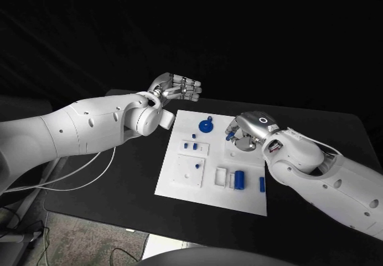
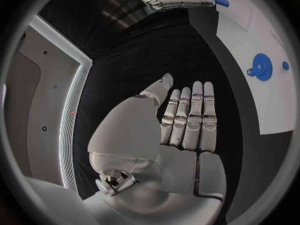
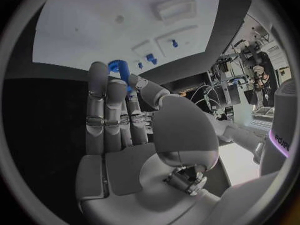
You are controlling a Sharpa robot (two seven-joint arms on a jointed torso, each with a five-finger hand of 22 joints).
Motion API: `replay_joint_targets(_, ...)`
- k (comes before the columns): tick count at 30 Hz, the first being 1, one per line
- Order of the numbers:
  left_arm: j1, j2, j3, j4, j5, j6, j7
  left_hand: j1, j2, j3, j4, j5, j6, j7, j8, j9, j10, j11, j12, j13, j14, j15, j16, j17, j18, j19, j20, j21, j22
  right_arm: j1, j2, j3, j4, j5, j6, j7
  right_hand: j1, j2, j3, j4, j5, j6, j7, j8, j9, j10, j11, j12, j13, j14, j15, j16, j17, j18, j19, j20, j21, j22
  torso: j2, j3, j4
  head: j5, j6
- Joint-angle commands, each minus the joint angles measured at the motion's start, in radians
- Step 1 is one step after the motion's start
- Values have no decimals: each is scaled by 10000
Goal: Assemble the parts on the task board
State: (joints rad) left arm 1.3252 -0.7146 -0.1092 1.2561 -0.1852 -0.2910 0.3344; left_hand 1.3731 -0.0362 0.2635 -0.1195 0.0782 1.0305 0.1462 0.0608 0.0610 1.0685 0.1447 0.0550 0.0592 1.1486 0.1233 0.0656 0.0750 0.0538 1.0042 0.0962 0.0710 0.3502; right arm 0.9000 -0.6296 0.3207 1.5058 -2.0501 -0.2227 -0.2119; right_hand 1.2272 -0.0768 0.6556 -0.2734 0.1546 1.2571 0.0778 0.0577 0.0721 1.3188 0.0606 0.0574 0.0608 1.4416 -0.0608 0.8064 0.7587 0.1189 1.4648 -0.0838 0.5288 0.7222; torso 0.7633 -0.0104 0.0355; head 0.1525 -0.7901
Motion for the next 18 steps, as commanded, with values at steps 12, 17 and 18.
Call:
replay_joint_targets(12, 17, 313, 10, -257, 41, 4, 134, -31, 82, 6, -9, -52, -43, 34, 21, 7, -52, 14, 34, -7, -37, -1, -49, -9, 156, 8, 83, 42, -9, -10, 1251, -702, -184, -320, 20, 607, -67, 21, -36, 22, 260, 49, 3, 65, 17, 426, -369, 39, 24, -1, -52, 36, -32, 181, 344, -45, -26, 57, -7, -3, 21, 444, 54)
replay_joint_targets(17, 12, 448, 10, -351, 83, -20, 160, -28, 92, 3, -25, -41, -42, 33, 22, 7, -40, 10, 34, -7, -35, -3, -50, -10, 155, 17, 79, 50, -40, -12, 1689, -1168, -320, -451, 5, 780, -75, 45, -67, 4, 275, 50, 3, 63, 21, 426, -368, 39, 24, 4, -52, 33, -42, 182, 356, -45, -49, 66, 6, -15, 16, 568, 59)
replay_joint_targets(18, 12, 467, 10, -367, 89, -23, 164, -28, 92, 3, -25, -41, -42, 33, 22, 7, -40, 10, 34, -7, -35, -3, -50, -10, 155, 17, 79, 50, -40, -13, 1770, -1249, -351, -490, -40, 817, -75, 45, -67, 4, 275, 50, 3, 63, 21, 426, -368, 39, 24, 4, -52, 33, -42, 182, 356, -45, -49, 66, 8, -10, 14, 586, 60)
